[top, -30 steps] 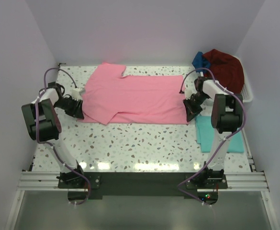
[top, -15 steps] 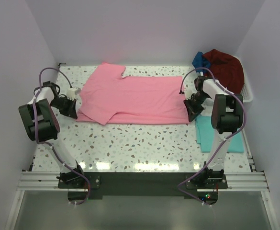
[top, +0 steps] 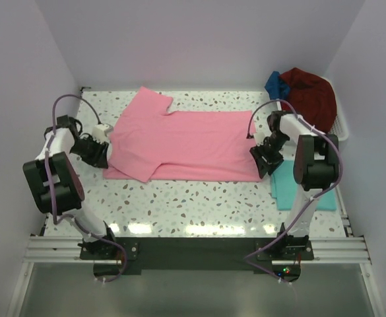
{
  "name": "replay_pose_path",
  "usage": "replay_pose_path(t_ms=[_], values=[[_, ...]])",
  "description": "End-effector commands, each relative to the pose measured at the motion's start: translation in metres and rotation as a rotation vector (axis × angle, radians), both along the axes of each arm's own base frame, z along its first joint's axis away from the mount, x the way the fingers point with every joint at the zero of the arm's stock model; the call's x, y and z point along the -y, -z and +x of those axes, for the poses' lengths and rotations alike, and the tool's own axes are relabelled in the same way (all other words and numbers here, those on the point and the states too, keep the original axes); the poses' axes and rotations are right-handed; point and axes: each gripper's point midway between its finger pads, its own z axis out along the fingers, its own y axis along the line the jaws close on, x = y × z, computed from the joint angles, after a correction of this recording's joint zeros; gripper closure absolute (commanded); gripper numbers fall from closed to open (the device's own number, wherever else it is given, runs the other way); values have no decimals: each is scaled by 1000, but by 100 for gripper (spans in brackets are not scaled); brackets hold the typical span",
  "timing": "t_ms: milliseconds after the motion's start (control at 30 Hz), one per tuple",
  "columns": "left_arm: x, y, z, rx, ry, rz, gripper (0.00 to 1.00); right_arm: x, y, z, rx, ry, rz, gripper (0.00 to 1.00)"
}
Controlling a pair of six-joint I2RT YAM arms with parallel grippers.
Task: Fold and stack the t-shirts
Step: Fold the tshirt
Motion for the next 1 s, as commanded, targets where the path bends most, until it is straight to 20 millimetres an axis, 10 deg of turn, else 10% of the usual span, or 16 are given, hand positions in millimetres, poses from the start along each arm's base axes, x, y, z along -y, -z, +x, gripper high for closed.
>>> replay_pose_path(t_ms=[0,433,967], values=[[17,-45,18,222,91,57,57,-1,-48,26,156,21,-2,46],[129,1,-32,183,312,221,49,-22,-55,35,183,79,74,53],[164,35,-25,159,346,298,60,-22,-42,35,168,73,62,54]])
